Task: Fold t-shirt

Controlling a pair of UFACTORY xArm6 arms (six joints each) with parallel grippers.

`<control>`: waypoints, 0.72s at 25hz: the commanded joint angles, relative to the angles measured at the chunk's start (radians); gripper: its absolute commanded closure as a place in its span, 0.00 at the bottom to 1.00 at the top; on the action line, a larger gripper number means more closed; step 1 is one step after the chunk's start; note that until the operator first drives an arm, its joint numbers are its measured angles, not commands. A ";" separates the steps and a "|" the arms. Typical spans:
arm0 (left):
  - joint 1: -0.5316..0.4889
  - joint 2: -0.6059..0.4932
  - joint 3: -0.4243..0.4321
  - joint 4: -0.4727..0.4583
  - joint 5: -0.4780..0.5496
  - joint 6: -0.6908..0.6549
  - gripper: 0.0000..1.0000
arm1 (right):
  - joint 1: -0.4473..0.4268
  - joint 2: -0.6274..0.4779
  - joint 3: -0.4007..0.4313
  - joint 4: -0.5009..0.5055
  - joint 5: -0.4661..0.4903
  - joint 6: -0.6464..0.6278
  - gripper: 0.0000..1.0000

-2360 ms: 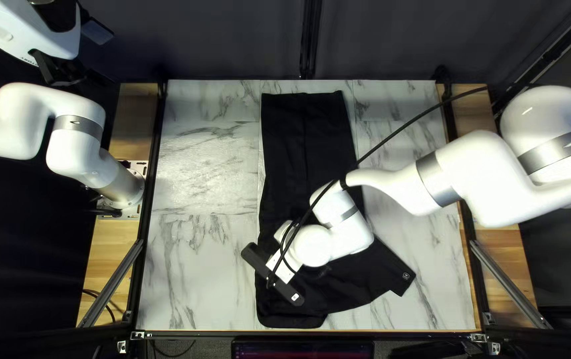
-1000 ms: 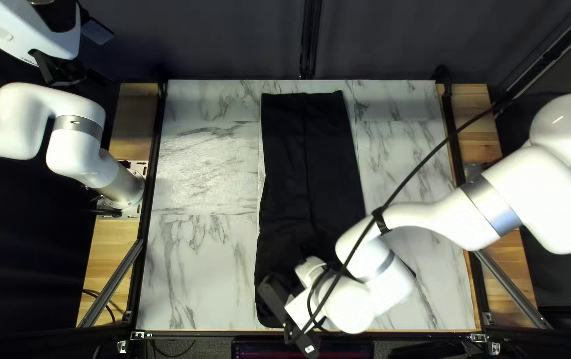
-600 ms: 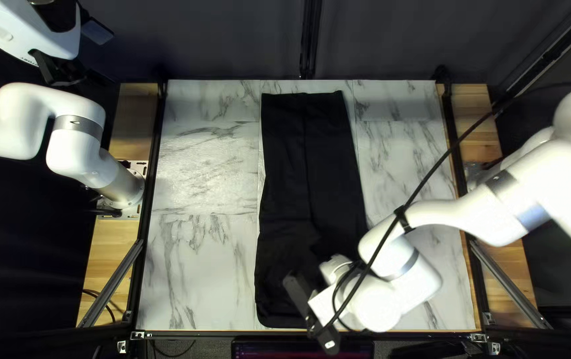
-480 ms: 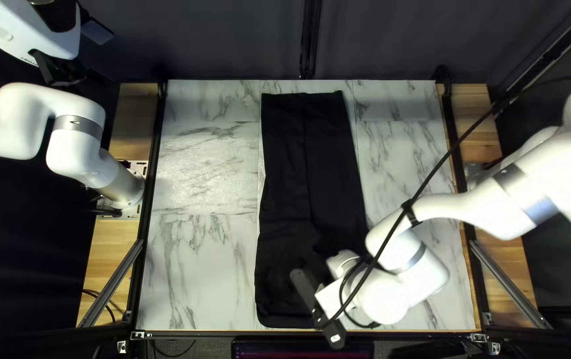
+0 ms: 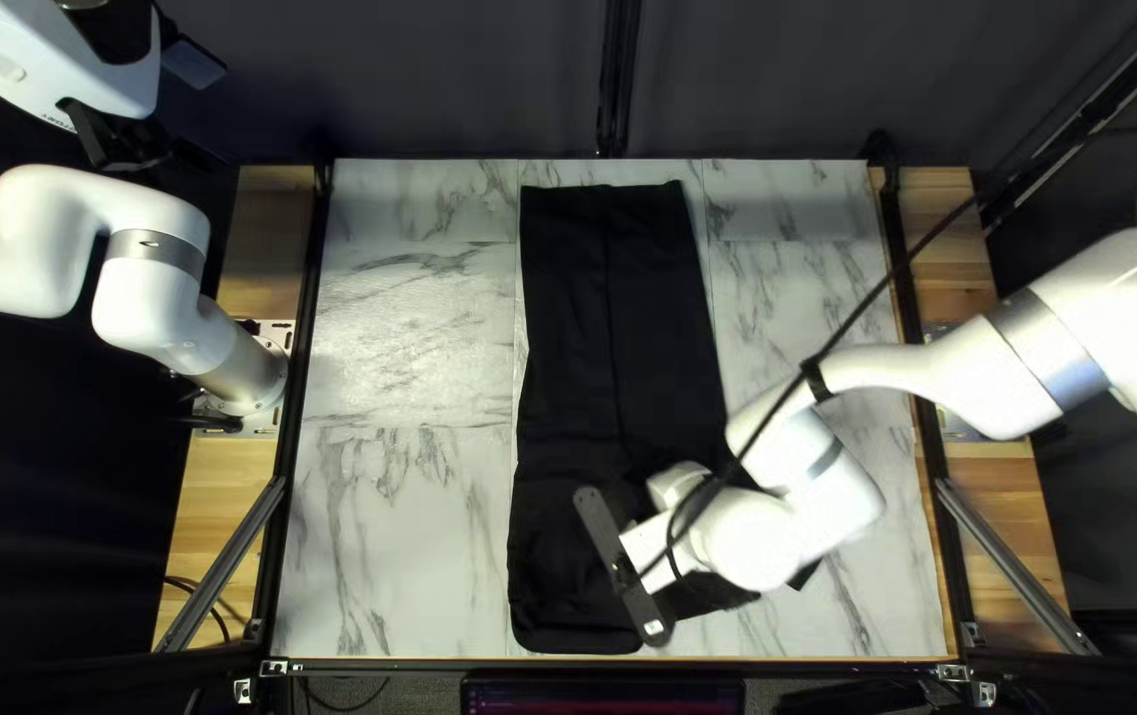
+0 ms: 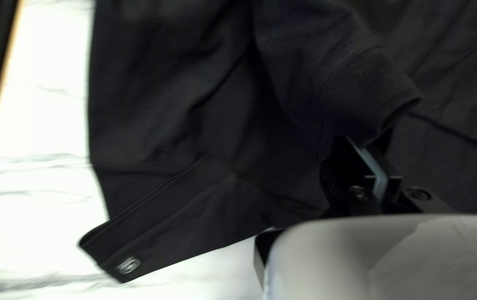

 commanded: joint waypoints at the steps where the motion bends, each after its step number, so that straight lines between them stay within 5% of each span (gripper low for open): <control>1: 0.000 0.000 0.000 0.000 0.000 0.000 0.00 | -0.072 0.013 0.001 -0.001 -0.048 -0.057 1.00; 18: 0.000 0.000 0.000 0.000 0.000 0.000 0.00 | -0.157 0.196 -0.165 -0.044 -0.136 -0.103 1.00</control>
